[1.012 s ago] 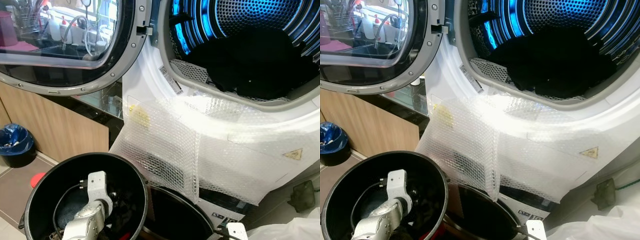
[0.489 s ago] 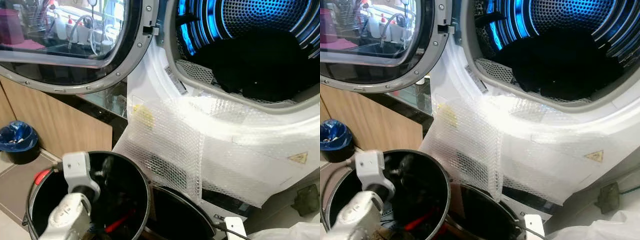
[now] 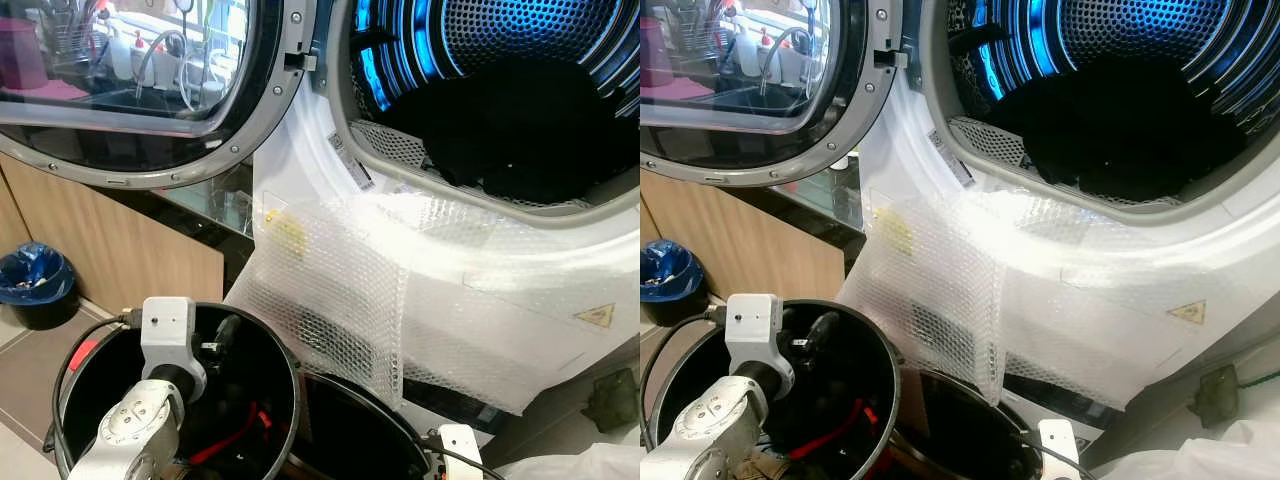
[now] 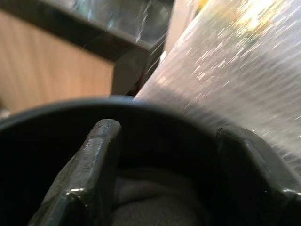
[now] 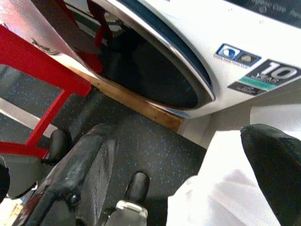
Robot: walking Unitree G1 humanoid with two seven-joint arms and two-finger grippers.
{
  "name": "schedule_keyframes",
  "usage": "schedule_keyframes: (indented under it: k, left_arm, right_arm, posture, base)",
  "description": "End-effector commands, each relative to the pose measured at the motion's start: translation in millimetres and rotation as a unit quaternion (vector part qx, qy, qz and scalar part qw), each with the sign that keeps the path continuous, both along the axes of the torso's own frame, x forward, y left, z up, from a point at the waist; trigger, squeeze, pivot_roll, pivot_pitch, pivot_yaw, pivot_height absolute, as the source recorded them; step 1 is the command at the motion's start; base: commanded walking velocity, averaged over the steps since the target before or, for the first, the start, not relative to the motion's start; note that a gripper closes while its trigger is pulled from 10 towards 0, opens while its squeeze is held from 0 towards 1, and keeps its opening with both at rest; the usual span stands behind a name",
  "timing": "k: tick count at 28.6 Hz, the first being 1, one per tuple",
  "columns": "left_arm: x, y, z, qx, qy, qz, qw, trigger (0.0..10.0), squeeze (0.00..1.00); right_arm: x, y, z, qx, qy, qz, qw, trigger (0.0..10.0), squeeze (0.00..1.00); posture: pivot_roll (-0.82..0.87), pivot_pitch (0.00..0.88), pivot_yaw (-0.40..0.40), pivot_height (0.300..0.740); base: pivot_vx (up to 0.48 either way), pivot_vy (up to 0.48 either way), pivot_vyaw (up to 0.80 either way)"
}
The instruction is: Clothes washing
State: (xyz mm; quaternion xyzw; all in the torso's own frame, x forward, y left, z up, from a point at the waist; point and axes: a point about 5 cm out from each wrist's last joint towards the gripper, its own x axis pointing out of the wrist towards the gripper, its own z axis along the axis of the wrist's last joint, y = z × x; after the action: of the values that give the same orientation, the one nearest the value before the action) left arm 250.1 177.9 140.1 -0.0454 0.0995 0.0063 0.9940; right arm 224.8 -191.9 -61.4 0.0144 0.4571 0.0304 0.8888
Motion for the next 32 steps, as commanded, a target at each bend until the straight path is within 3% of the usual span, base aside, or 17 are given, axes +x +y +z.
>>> schedule_keyframes:
  k: [1, 7, 14, 19, 22, 23, 26, 29, 32]
  left_arm:
    - [0.6, 1.7, -5.2, 0.010, 0.019, 0.012, 1.000, 10.0, 1.00]
    - [5.7, 6.4, -0.4, 0.021, 0.016, 0.030, 0.999, 10.0, 1.00]
    - [7.2, 1.7, 4.6, 0.118, 0.016, -0.008, 0.993, 10.0, 1.00]
    - [5.3, -14.9, 8.4, 0.101, 0.010, -0.078, 0.992, 10.0, 1.00]
    - [4.3, -18.1, 9.2, 0.090, 0.022, -0.089, 0.992, 10.0, 1.00]
    - [2.1, -17.7, 3.5, 0.086, 0.068, -0.090, 0.990, 10.0, 1.00]
    - [-1.7, -14.3, -7.1, 0.093, 0.125, -0.092, 0.983, 10.0, 1.00]
    - [-11.4, -14.2, -25.3, 0.106, 0.183, -0.154, 0.965, 10.0, 1.00]
    - [-19.4, -6.9, -30.7, 0.158, 0.200, -0.213, 0.943, 10.0, 1.00]
  right_arm:
    - [-5.5, -11.5, -1.6, -0.008, 0.011, -0.013, 1.000, 10.0, 0.00]
    - [-5.9, -13.9, -1.5, -0.010, 0.012, -0.017, 1.000, 10.0, 0.00]
    - [-5.8, -14.1, -1.3, -0.005, 0.012, -0.021, 1.000, 10.0, 0.00]
    - [-7.3, -13.8, -2.2, -0.004, 0.015, -0.018, 1.000, 10.0, 0.00]
    - [-7.3, -14.2, -2.2, -0.005, 0.016, -0.018, 1.000, 10.0, 0.00]
    - [-7.2, -15.0, -2.0, -0.006, 0.016, -0.017, 1.000, 10.0, 0.00]
    - [-6.9, -15.7, -1.7, -0.008, 0.016, -0.017, 1.000, 10.0, 0.00]
    - [-7.1, -15.7, -1.8, -0.009, 0.018, -0.017, 1.000, 10.0, 0.00]
    - [-7.8, -14.5, -2.5, -0.009, 0.020, -0.012, 1.000, 10.0, 0.00]
  posture:
    - [0.16, 0.000, -0.172, 0.740]
    - [0.15, 0.000, -0.172, 0.740]
    - [0.15, 0.000, -0.171, 0.740]
    - [0.15, 0.000, -0.172, 0.740]
    - [0.15, 0.000, -0.173, 0.740]
    - [0.15, 0.000, -0.174, 0.740]
    - [0.15, 0.000, -0.170, 0.740]
    - [0.15, 0.000, -0.168, 0.740]
    - [0.15, 0.000, -0.170, 0.740]
  base:
    - [0.000, 0.000, 0.00]
    - [0.000, 0.000, 0.00]
    - [0.000, 0.000, 0.00]
    - [0.000, 0.000, 0.00]
    - [0.000, 0.000, 0.00]
    - [0.000, 0.000, 0.00]
    - [0.000, 0.000, 0.00]
    - [0.000, 0.000, 0.00]
    - [0.000, 0.000, 0.00]
